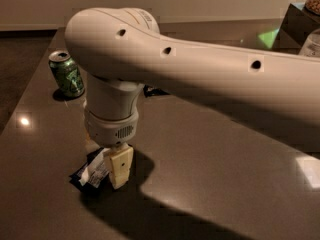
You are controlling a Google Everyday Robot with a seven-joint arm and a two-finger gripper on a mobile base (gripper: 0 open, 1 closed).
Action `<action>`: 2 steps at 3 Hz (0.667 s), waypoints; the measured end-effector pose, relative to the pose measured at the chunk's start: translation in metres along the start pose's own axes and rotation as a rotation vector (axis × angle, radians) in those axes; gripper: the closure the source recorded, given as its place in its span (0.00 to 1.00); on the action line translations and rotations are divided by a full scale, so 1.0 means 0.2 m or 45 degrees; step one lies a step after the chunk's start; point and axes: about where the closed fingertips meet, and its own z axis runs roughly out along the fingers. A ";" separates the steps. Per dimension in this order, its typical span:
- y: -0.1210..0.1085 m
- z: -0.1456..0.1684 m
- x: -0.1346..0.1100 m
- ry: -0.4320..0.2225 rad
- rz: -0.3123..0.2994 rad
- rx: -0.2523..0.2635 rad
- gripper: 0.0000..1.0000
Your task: Move rxbar blueberry near rxbar chocolate
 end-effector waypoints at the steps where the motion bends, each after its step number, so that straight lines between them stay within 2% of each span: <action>1: -0.01 -0.03 -0.01 -0.004 0.002 -0.003 0.60; 2: -0.03 -0.07 0.02 -0.008 0.027 0.011 0.83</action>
Offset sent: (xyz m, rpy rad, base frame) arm 0.0227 -0.0095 0.0222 0.0181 0.0087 -0.0569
